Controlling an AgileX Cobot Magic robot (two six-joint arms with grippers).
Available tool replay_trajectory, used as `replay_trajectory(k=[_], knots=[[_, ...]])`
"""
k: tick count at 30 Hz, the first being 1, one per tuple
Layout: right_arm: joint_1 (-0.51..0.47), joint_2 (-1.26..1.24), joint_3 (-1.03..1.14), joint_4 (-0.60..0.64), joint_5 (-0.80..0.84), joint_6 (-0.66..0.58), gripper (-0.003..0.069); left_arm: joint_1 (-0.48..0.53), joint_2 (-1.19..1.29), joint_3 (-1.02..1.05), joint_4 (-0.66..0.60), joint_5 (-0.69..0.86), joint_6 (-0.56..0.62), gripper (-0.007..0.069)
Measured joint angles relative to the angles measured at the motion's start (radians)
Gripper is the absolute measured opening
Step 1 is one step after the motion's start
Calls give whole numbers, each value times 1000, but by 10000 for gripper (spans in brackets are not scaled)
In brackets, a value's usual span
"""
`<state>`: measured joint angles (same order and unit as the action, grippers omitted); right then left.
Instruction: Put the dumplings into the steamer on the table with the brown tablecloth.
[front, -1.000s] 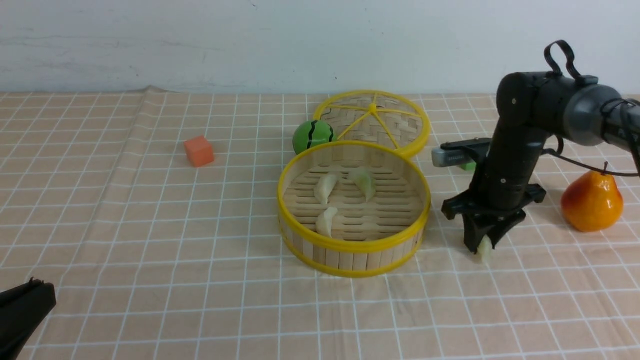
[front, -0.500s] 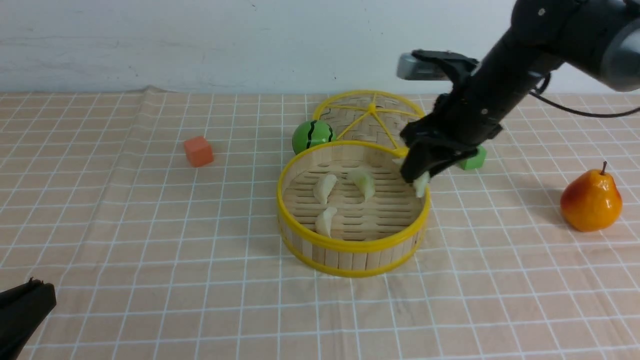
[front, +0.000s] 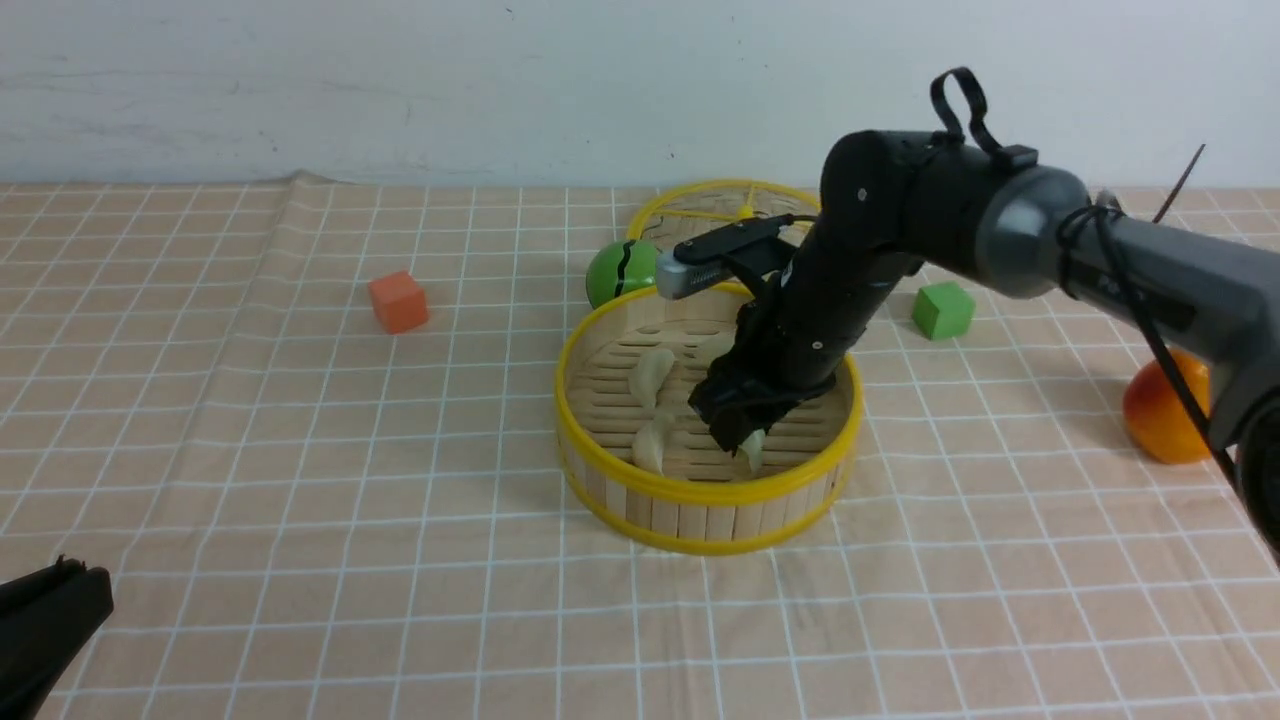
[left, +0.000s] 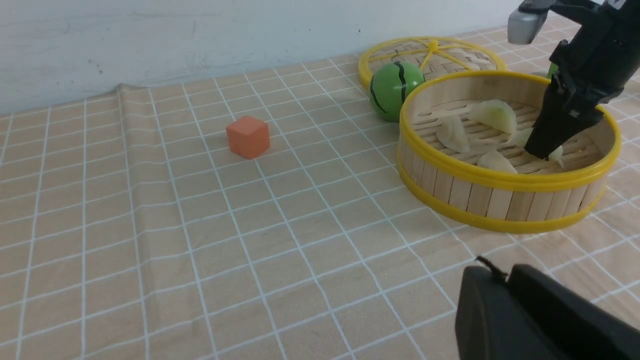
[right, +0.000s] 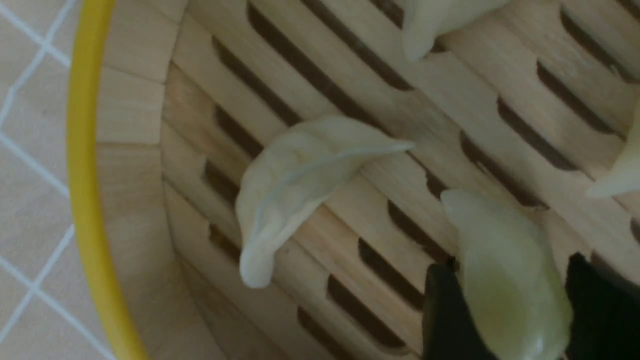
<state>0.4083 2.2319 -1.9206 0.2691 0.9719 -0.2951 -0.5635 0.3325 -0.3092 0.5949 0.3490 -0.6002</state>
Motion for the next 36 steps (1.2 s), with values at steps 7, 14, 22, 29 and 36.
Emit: replay_trajectory(k=[7, 14, 22, 29, 36], knots=[[1, -116, 0, -139, 60, 50, 406, 0, 0, 0, 0, 14, 0, 55], [-21, -436, 0, -356, 158, 98, 135, 0, 0, 0, 0, 15, 0, 57], [-88, -953, 134, -443, 80, 136, -19, 0, 0, 0, 5, 15, 0, 66], [-97, -1516, 753, -518, -432, 260, -15, 0, 0, 0, 43, 15, 0, 68], [-97, -2071, 1545, -511, -1115, 388, -10, 0, 0, 0, 65, 15, -16, 71]])
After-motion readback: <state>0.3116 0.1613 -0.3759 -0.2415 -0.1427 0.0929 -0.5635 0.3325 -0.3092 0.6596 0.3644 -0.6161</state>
